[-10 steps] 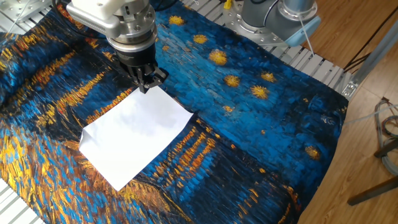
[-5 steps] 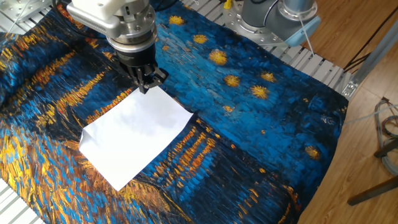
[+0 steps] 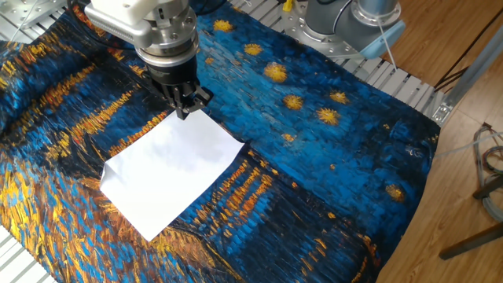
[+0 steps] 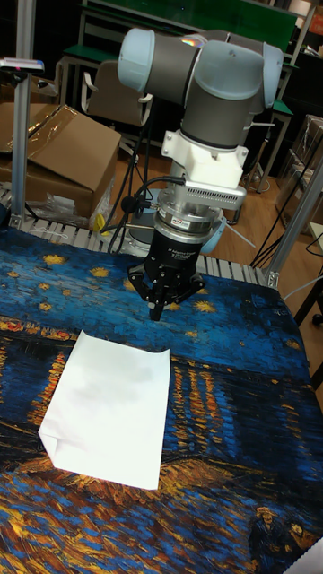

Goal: Flip over and spread out the paper that is laid flat on the table

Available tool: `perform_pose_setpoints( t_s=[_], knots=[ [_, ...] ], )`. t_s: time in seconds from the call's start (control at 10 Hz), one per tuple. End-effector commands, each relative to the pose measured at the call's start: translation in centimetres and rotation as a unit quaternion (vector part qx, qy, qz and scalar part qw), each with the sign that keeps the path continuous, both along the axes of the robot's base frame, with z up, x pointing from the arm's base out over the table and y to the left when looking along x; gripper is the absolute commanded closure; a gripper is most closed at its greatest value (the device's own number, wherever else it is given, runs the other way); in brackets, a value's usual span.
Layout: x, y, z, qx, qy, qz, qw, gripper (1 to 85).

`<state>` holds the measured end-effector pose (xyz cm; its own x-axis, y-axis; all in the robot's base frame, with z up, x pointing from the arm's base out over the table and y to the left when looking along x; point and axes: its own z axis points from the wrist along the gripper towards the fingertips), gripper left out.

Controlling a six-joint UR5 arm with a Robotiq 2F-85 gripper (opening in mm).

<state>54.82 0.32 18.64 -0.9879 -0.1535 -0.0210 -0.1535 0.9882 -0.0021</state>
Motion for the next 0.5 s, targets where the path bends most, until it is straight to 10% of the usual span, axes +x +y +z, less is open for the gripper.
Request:
perform_pose_setpoints(
  t_s=[0.0,0.4],
  knots=[
    [0.08,0.3,0.1,0.007,-0.002,-0.002,1.0,84.7],
    [0.03,0.54,0.13,0.011,-0.001,-0.005,0.9999,84.7]
  ],
)
